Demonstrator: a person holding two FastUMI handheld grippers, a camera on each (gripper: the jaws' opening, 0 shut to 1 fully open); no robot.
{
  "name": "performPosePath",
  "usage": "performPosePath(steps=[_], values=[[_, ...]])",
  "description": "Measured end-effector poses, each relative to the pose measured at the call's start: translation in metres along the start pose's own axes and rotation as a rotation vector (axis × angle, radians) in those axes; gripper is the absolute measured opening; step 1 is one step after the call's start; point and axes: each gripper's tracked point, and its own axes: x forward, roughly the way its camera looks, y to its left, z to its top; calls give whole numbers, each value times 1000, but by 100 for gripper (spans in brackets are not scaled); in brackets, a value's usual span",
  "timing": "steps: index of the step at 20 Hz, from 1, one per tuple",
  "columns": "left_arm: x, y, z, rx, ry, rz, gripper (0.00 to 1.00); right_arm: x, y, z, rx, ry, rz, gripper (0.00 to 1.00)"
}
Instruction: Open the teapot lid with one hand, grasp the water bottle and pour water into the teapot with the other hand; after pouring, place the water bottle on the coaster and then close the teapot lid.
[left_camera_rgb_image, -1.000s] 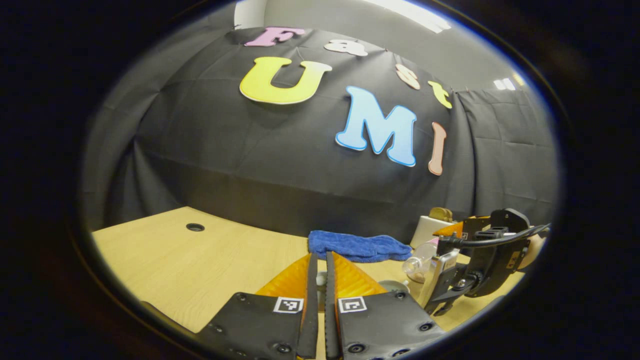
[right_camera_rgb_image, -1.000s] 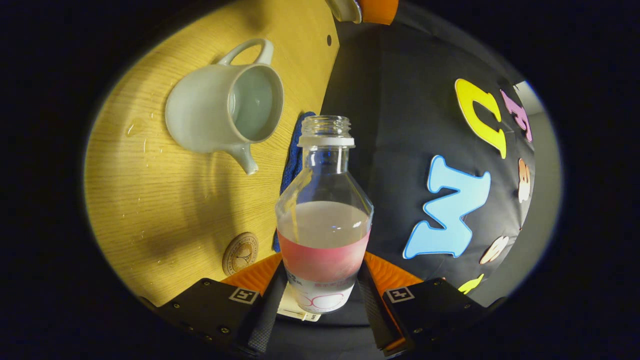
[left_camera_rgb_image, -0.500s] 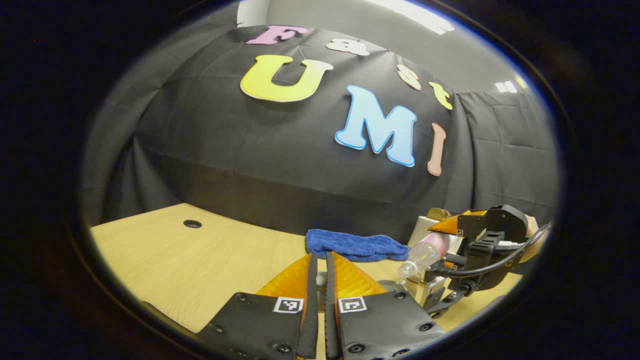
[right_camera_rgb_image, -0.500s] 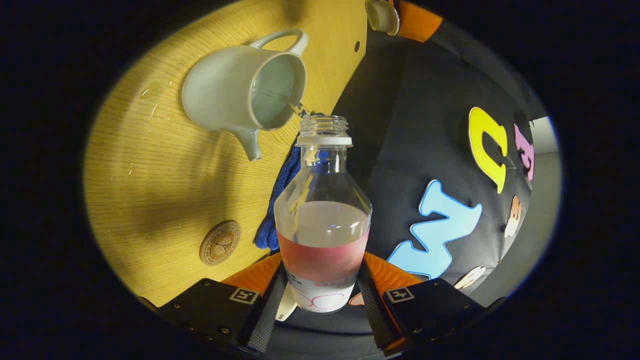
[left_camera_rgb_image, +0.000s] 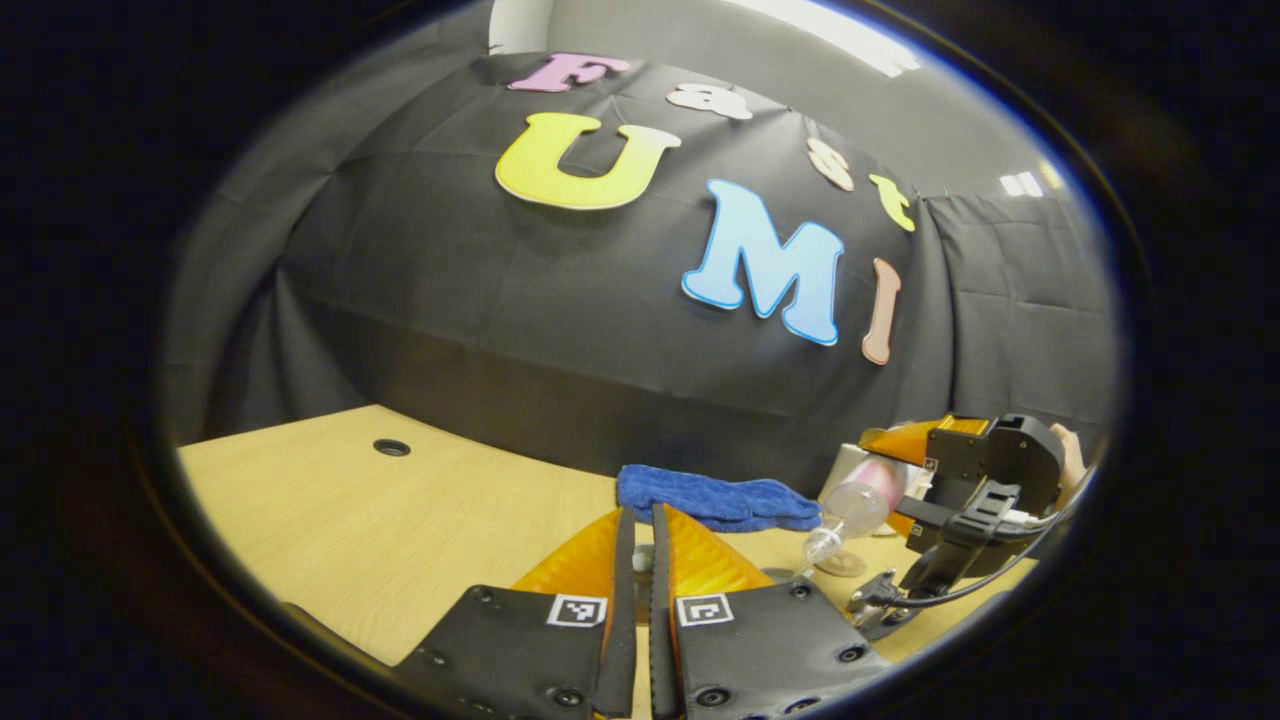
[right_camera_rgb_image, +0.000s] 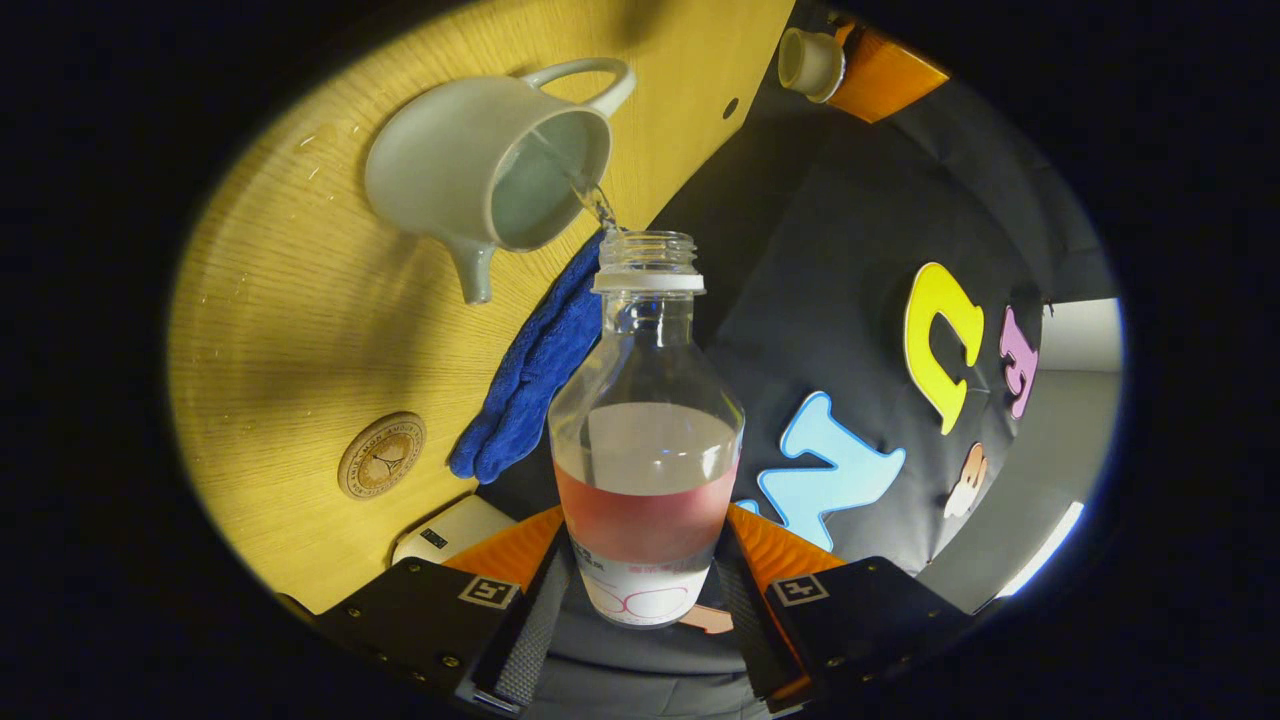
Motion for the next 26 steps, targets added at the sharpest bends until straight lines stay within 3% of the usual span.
performPosePath(steps=[4,18,24,26], values=[[0,-1,-3,-7,8,-4,12,1,-16,1,-89,-3,-62,76],[3,3,-9,-3,19,8,12,-1,-36,18,-280,-52,-155,76],[4,4,-11,0,23,10,12,-2,-38,20,-301,-58,-176,76],[4,4,-11,0,24,12,12,0,-31,19,-264,-60,-146,77]])
